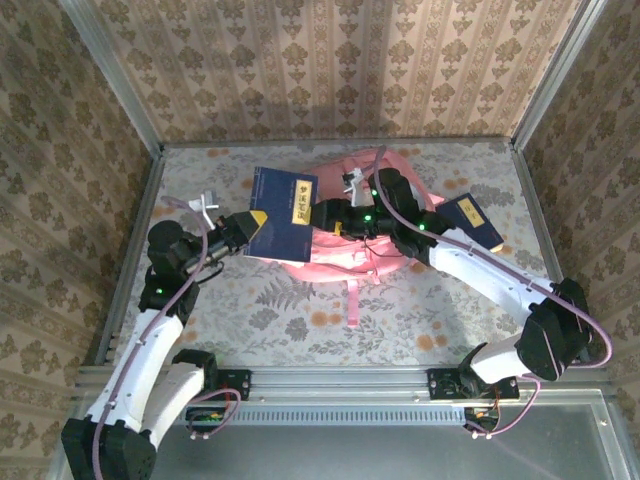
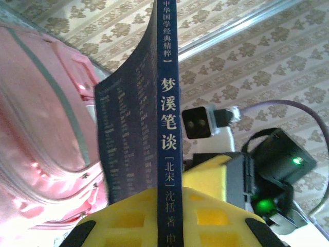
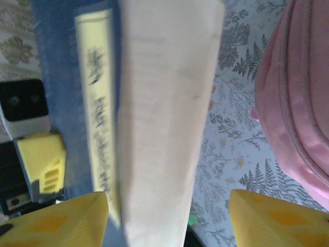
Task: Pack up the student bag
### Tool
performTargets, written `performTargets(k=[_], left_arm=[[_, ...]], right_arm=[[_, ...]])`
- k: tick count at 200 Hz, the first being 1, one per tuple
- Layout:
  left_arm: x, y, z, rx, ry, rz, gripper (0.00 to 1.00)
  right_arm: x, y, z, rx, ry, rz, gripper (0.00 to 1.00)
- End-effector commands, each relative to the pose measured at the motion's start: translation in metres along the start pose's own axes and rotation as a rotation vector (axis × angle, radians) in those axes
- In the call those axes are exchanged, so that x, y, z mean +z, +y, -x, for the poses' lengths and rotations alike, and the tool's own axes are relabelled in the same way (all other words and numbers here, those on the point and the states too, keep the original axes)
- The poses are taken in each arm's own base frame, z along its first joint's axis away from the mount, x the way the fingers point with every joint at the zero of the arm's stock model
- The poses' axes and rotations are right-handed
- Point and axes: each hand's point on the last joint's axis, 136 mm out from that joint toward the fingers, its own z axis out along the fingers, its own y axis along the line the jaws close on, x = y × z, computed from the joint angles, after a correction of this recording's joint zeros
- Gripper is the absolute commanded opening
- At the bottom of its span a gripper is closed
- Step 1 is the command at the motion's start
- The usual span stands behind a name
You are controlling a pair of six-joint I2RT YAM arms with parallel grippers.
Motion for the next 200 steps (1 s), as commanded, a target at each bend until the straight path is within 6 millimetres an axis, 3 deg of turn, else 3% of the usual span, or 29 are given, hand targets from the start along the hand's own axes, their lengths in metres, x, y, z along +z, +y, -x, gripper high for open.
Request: performTargets(k=[1, 44, 65, 81, 137, 155, 169, 181, 200], left_arm=[[-0.003, -0.044, 0.001, 0.108, 0.005, -0.146, 0.00], [0.001, -0.057, -0.005, 0.120, 0.027, -0.202, 0.00], [0.003, -0.061, -0.008, 0.126, 0.038, -0.218, 0.00], [0.005, -0.058, -0.008, 0.125, 0.041, -0.205, 0.00], [0.011, -0.042, -0.004, 0.088, 0.024, -0.158, 0.00], [0.015, -0.034, -0.004, 0.061, 0.028, -0.142, 0.33], [0.017, -0.031, -0.004, 0.038, 0.023, -0.141, 0.61], [0.018, -0.028, -0.003, 0.016, 0.006, -0.139, 0.75], [0.020, -0.025, -0.004, -0.017, -0.021, -0.137, 0.88]], right_arm=[[-0.007, 0.028, 0.005, -0.027, 0.001, 0.152, 0.71], [-0.011, 0.043, 0.017, -0.013, -0.019, 0.281, 0.82], [-0.013, 0.055, 0.023, 0.033, -0.020, 0.396, 0.81], [-0.015, 0.064, 0.025, 0.043, -0.018, 0.456, 0.63], [-0.030, 0.063, 0.026, 0.038, -0.091, 0.426, 0.08], [-0.044, 0.067, 0.032, 0.020, -0.165, 0.411, 0.00], [-0.056, 0.063, 0.041, 0.024, -0.261, 0.365, 0.00], [-0.069, 0.060, 0.048, 0.015, -0.353, 0.341, 0.00], [-0.086, 0.046, 0.057, 0.046, -0.491, 0.295, 0.00]])
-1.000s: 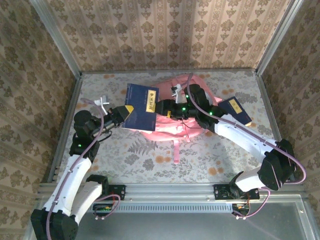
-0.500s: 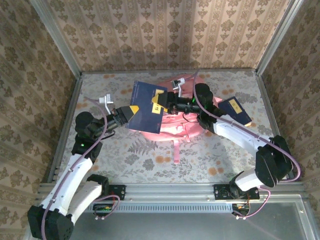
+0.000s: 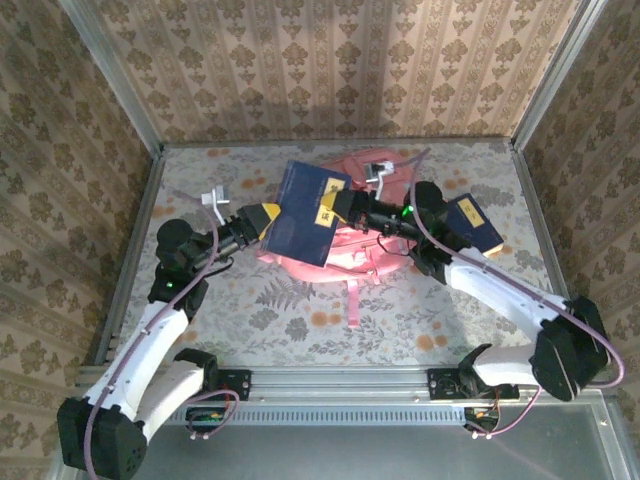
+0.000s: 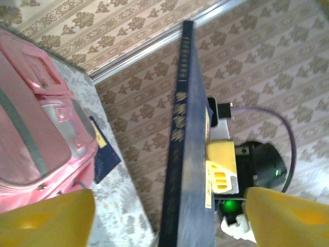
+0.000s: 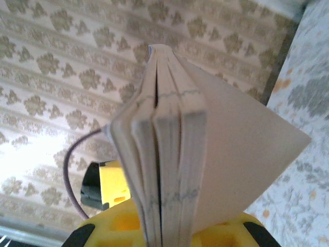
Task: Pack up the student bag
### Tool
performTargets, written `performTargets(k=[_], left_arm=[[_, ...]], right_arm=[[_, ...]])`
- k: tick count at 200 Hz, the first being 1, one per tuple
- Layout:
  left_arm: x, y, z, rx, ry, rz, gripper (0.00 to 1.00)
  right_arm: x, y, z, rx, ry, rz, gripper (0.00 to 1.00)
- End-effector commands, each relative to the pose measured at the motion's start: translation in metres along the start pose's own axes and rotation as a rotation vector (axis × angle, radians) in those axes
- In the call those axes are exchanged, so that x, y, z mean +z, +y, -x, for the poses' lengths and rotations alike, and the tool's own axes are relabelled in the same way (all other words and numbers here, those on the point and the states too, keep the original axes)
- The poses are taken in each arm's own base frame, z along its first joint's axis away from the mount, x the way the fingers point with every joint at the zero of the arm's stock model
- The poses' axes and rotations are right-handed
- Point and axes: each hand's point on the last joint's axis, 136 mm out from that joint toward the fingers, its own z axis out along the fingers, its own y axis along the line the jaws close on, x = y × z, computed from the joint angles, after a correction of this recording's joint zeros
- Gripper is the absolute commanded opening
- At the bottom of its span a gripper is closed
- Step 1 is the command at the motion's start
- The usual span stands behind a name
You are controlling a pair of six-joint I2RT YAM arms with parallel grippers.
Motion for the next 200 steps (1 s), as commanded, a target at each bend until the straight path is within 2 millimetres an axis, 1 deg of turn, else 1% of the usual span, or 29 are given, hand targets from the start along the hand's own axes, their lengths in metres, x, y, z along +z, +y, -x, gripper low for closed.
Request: performTargets(k=[1, 16, 20, 34, 41, 44, 55, 68, 76, 87, 116, 147, 170, 200], left_arm=[[0.002, -0.005, 0.004, -0.013, -0.055, -0.032, 0.88], [0.008, -0.004, -0.003, -0.022, -0.053, -0.041, 0.91], [0.009, -0.002, 0.000, -0.023, -0.076, -0.032, 0.91], [0.014, 0.000, -0.003, -0.020, -0.097, -0.026, 0.92], [0.014, 0.003, 0.001, -0.016, -0.122, -0.015, 0.92], [0.017, 0.000, -0.006, -0.018, -0.106, -0.026, 0.93], [0.020, -0.005, -0.006, -0.006, -0.117, -0.047, 0.93], [0.026, -0.011, -0.007, 0.006, -0.121, -0.079, 0.88], [0.030, -0.014, -0.008, 0.009, -0.121, -0.098, 0.87], [0.035, -0.016, -0.010, 0.010, -0.120, -0.115, 0.87], [0.049, -0.015, -0.012, 0.021, -0.116, -0.118, 0.86], [0.059, -0.014, -0.007, 0.037, -0.134, -0.124, 0.84], [0.067, -0.020, -0.001, 0.040, -0.148, -0.159, 0.78], [0.081, -0.029, -0.001, 0.031, -0.140, -0.228, 0.61]], right_arm=[[-0.026, 0.008, 0.034, -0.055, -0.253, -0.028, 0.00], [-0.037, 0.002, 0.043, -0.025, -0.344, -0.024, 0.00], [-0.039, 0.002, 0.045, -0.014, -0.363, -0.021, 0.00], [-0.042, -0.001, 0.050, 0.013, -0.407, -0.010, 0.00], [-0.043, -0.001, 0.053, 0.025, -0.424, -0.005, 0.00], [-0.043, -0.002, 0.054, 0.029, -0.429, -0.005, 0.00], [-0.044, -0.004, 0.057, 0.039, -0.449, -0.009, 0.00], [-0.046, -0.006, 0.061, 0.046, -0.477, -0.015, 0.00], [-0.047, -0.006, 0.063, 0.050, -0.491, -0.014, 0.00], [-0.047, -0.007, 0.064, 0.057, -0.498, -0.012, 0.00], [-0.045, -0.011, 0.064, 0.096, -0.510, 0.003, 0.00], [-0.045, -0.011, 0.063, 0.127, -0.516, 0.022, 0.00], [-0.044, -0.011, 0.061, 0.133, -0.517, 0.024, 0.00], [-0.044, -0.015, 0.060, 0.143, -0.524, 0.024, 0.00]])
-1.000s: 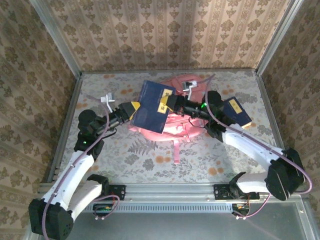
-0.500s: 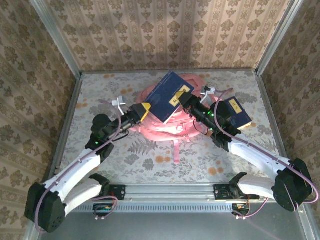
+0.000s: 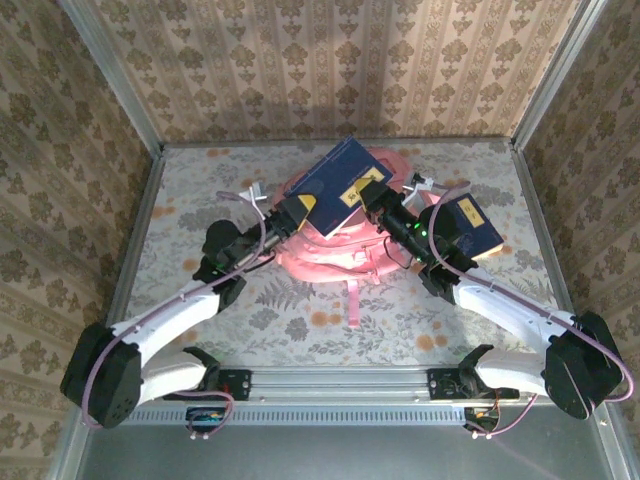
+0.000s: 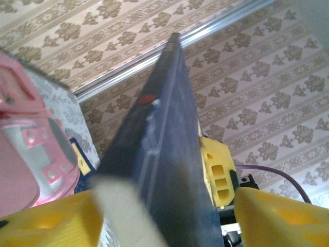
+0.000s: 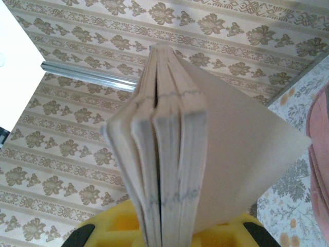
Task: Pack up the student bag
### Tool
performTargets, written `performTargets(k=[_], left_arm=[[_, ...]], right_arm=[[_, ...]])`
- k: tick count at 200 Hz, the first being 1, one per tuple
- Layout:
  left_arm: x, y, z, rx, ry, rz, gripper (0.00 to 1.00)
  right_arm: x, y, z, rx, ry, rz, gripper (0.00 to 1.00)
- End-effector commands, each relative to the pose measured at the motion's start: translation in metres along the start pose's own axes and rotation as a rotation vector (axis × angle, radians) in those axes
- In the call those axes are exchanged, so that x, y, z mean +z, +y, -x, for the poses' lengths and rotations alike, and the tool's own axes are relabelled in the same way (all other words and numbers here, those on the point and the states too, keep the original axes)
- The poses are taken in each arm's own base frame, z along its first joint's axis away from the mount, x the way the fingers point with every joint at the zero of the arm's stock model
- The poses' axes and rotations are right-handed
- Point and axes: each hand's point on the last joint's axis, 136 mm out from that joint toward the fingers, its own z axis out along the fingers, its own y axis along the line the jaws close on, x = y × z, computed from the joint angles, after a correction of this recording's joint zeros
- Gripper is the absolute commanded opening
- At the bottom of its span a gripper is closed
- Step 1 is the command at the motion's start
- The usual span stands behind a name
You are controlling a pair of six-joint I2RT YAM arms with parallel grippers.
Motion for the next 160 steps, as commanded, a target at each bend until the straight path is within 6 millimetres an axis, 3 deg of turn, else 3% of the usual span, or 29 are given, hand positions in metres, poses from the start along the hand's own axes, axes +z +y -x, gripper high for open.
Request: performTargets(k=[1, 52, 135, 160], left_arm=[[0.011, -0.039, 0.011, 0.045, -0.037, -0.151, 0.60], [0.022, -0.039, 0.005, 0.004, -0.026, -0.231, 0.40], [0.021, -0.029, -0.004, -0.013, 0.002, -0.212, 0.22], [0.022, -0.028, -0.006, -0.014, 0.011, -0.207, 0.10]], right_arm=[[-0.002, 0.018, 0.006, 0.028, -0.042, 0.083, 0.00], [-0.003, 0.010, 0.009, 0.029, -0.070, 0.068, 0.00], [-0.007, -0.004, 0.016, -0.008, -0.113, 0.018, 0.00], [-0.007, -0.007, 0.016, -0.017, -0.115, 0.004, 0.00]])
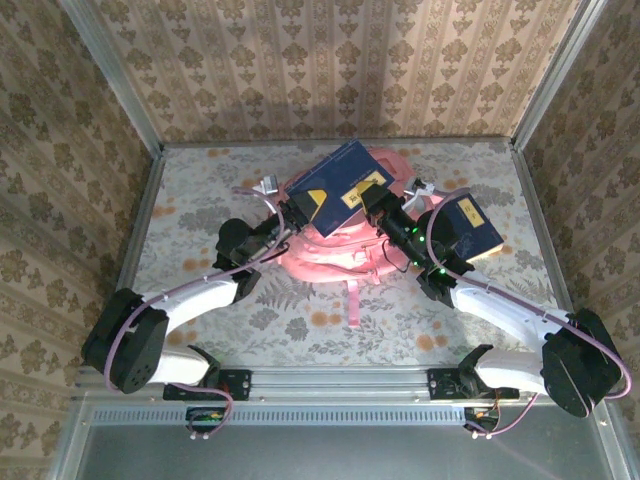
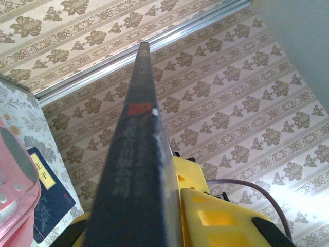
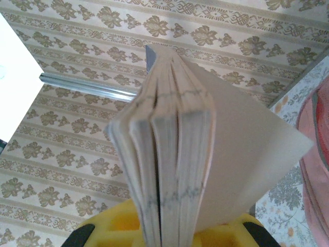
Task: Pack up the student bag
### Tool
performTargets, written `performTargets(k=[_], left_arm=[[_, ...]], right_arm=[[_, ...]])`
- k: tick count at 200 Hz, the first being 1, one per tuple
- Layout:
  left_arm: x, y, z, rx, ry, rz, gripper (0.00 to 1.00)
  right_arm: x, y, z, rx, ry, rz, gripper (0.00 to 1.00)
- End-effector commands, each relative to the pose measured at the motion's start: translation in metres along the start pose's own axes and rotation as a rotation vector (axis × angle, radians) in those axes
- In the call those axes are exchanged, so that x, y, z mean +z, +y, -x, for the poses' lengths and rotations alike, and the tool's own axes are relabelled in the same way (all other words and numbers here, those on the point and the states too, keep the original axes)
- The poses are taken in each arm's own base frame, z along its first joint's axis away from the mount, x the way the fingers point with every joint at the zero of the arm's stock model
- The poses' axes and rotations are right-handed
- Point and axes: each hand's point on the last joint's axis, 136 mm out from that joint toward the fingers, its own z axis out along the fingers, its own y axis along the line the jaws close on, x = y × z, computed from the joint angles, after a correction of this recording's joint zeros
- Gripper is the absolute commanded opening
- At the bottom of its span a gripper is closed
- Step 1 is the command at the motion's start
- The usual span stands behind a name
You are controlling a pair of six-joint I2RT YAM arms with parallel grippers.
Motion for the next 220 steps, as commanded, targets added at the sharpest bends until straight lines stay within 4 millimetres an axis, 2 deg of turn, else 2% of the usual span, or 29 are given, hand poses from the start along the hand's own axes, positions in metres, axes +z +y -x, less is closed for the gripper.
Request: performTargets(k=[1, 16, 22, 34, 46, 59, 75, 87, 114, 140, 142, 144, 156, 161, 185, 220], left_arm=[[0.001, -0.023, -0.004, 0.034, 0.020, -0.079, 0.10], [0.000, -0.022, -0.004, 0.038, 0.021, -0.074, 0.00], [0.000, -0.023, -0.003, 0.039, 0.020, -0.074, 0.00], [-0.002, -0.025, 0.001, 0.045, 0.015, -0.066, 0.00], [-0.008, -0.024, 0.006, 0.054, 0.005, -0.042, 0.00], [-0.018, -0.022, 0.013, 0.067, -0.007, 0.009, 0.00], [-0.036, -0.016, 0.022, 0.092, -0.021, 0.104, 0.00], [-0.053, -0.006, 0.027, 0.112, -0.020, 0.236, 0.00], [-0.091, -0.005, 0.035, 0.186, -0.020, 0.429, 0.00], [-0.135, 0.011, 0.042, 0.163, -0.014, 0.646, 0.00], [-0.139, 0.013, 0.042, 0.158, -0.015, 0.664, 0.00], [-0.142, 0.013, 0.042, 0.156, -0.018, 0.674, 0.00], [-0.161, 0.015, 0.044, 0.142, -0.043, 0.726, 0.00], [-0.167, 0.014, 0.044, 0.146, -0.055, 0.742, 0.00], [-0.197, 0.016, 0.044, 0.185, -0.094, 0.868, 0.00], [-0.216, 0.023, 0.041, 0.195, -0.114, 0.954, 0.00]], right_arm=[[-0.004, 0.007, 0.011, -0.020, -0.059, 0.019, 0.00], [-0.003, 0.008, 0.009, -0.043, -0.048, 0.011, 0.01], [-0.003, 0.008, 0.009, -0.057, -0.043, 0.001, 0.08], [-0.006, 0.007, 0.010, -0.097, -0.042, -0.025, 0.29], [-0.011, 0.005, 0.011, -0.161, -0.034, -0.076, 0.43], [-0.019, 0.002, 0.014, -0.246, -0.032, -0.126, 0.51], [-0.028, -0.003, 0.016, -0.356, -0.017, -0.195, 0.57], [-0.033, -0.011, 0.017, -0.417, 0.005, -0.267, 0.58], [-0.031, -0.019, 0.007, -0.558, 0.126, -0.338, 0.57], [-0.009, -0.042, -0.025, -0.632, 0.439, -0.445, 0.53], [-0.005, -0.038, -0.026, -0.640, 0.454, -0.439, 0.53], [-0.005, -0.046, -0.030, -0.642, 0.489, -0.460, 0.52], [0.003, -0.052, -0.045, -0.659, 0.622, -0.478, 0.51], [0.008, -0.062, -0.050, -0.655, 0.675, -0.506, 0.51], [0.019, -0.083, -0.055, -0.638, 0.810, -0.584, 0.48], [0.041, -0.110, -0.044, -0.603, 0.866, -0.718, 0.45]])
